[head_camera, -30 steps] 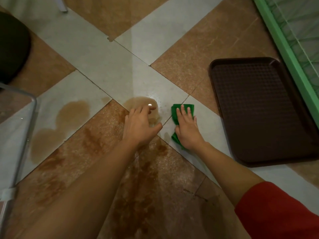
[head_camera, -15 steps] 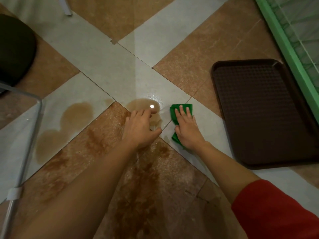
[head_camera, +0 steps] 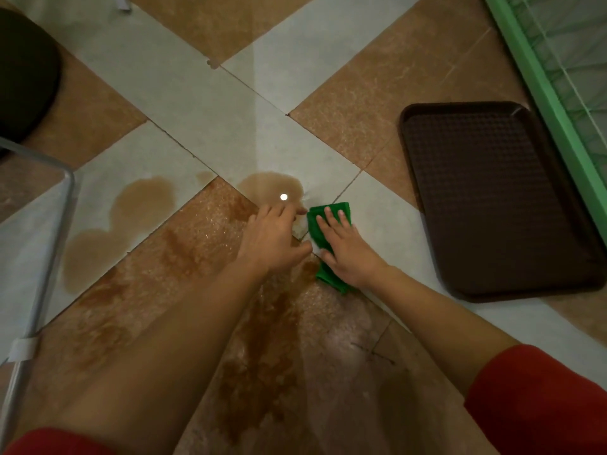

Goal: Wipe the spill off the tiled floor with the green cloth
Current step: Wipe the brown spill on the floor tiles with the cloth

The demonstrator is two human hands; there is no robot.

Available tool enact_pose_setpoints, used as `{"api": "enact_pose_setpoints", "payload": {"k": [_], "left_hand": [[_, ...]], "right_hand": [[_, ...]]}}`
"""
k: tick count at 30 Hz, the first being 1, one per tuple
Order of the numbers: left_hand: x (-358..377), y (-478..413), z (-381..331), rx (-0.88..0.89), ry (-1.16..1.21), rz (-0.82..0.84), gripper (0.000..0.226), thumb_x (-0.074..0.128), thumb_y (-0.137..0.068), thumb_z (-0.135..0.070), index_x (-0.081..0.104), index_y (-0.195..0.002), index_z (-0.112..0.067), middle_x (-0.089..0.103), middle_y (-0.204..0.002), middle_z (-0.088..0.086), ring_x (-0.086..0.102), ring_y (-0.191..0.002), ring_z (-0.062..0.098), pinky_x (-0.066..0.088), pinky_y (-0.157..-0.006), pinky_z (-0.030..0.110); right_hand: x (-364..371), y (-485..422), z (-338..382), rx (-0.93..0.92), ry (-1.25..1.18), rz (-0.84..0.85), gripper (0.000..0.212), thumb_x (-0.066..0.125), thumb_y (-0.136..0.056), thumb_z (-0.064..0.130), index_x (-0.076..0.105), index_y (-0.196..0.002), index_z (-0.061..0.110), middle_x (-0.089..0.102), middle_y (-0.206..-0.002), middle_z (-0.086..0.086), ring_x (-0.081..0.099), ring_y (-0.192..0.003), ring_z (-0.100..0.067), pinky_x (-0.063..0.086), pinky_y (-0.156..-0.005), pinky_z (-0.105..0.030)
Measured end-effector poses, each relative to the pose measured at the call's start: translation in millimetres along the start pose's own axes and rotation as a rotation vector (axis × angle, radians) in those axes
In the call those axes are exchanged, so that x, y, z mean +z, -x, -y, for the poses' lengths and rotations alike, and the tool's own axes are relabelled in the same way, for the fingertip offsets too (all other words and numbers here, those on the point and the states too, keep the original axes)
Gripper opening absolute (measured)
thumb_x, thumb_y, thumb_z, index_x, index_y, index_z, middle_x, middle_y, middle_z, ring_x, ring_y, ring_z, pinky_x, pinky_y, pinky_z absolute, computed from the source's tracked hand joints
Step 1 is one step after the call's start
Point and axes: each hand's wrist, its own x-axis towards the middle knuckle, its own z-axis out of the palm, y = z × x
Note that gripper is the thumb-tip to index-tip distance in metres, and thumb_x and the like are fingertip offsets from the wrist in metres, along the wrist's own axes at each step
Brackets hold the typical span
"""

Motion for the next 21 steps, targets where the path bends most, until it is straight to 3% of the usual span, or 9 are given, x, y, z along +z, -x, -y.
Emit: {"api": "enact_pose_setpoints", "payload": {"k": [6, 10, 15, 21], "left_hand": [[-5, 11, 2, 0.031, 0.021, -0.043, 0.053, 0.058, -0.079, -0.04, 0.045, -0.128, -0.025, 0.052, -0.121, -0.001, 0.044, -0.111, 0.018, 0.037, -0.091, 0.035], [-10, 27, 7, 0.034, -0.03, -0.051, 0.056, 0.055, -0.08, -0.043, 0.041, -0.133, -0.028, 0.05, -0.13, -0.002, 0.04, -0.121, 0.018, 0.032, -0.101, 0.037], [-6, 46, 6, 0.002, -0.142, 0.047, 0.076, 0.056, -0.082, -0.052, 0.021, -0.145, -0.028, 0.017, -0.155, 0.0, 0.011, -0.142, 0.02, 0.007, -0.114, 0.04], [0, 50, 20, -0.009, -0.233, 0.052, 0.084, 0.05, -0.081, -0.062, 0.009, -0.147, -0.03, 0.006, -0.157, 0.001, 0.001, -0.144, 0.021, -0.002, -0.114, 0.041]], "right_hand": [[-3, 10, 2, -0.047, 0.006, 0.097, 0.066, 0.037, -0.1, 0.026, -0.004, -0.15, 0.012, -0.016, -0.157, -0.008, -0.018, -0.143, -0.029, -0.005, -0.116, -0.037], [14, 33, 4, -0.05, 0.034, 0.087, 0.071, 0.04, -0.099, 0.027, -0.008, -0.15, 0.015, -0.019, -0.156, -0.005, -0.021, -0.142, -0.026, -0.005, -0.118, -0.037], [38, 39, 15, 0.083, -0.046, -0.104, 0.068, 0.035, -0.1, 0.035, -0.006, -0.15, 0.016, -0.018, -0.156, -0.003, -0.021, -0.143, -0.022, -0.007, -0.117, -0.037], [28, 20, 21, 0.063, -0.026, -0.076, 0.066, 0.031, -0.101, 0.034, -0.008, -0.149, 0.013, -0.019, -0.156, -0.006, -0.021, -0.142, -0.026, -0.006, -0.118, -0.04]]}}
